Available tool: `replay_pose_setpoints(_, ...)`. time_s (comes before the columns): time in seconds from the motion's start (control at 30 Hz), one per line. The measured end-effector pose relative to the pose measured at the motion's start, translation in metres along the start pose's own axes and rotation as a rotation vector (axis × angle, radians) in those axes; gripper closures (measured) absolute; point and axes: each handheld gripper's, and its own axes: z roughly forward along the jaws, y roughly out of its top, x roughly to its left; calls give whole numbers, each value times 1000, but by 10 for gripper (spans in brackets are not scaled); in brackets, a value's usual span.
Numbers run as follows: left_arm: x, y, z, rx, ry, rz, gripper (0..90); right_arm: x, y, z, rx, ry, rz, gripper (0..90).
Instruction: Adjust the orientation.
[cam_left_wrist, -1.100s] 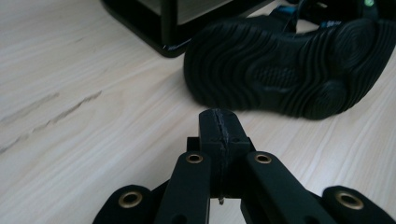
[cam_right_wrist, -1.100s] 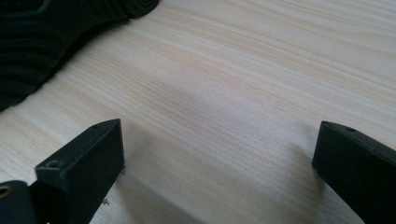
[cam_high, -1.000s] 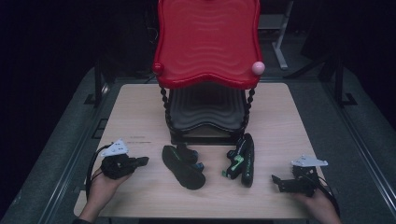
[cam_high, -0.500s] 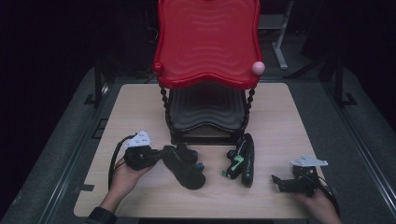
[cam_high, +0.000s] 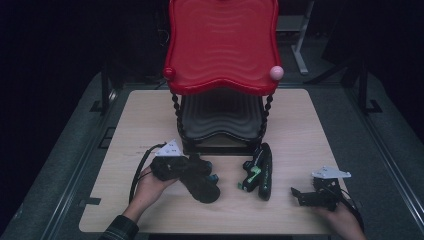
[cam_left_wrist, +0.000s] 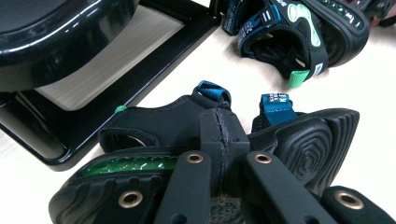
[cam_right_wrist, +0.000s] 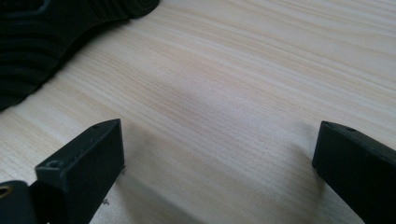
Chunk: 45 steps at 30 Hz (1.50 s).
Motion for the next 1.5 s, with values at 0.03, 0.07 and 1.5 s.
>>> replay_pose_setpoints(0.03, 0, 0, 0, 0, 0, 0, 900, 0, 0, 0, 0, 0, 0, 17)
replay_pose_setpoints(0.07, 1, -1, -1, -3, -5, -1, 900, 0, 0, 0, 0, 0, 0, 17)
replay_pose_setpoints(1.5, -13, -47, -62, -16, -12, -47, 900, 0, 0, 0, 0, 0, 0, 18)
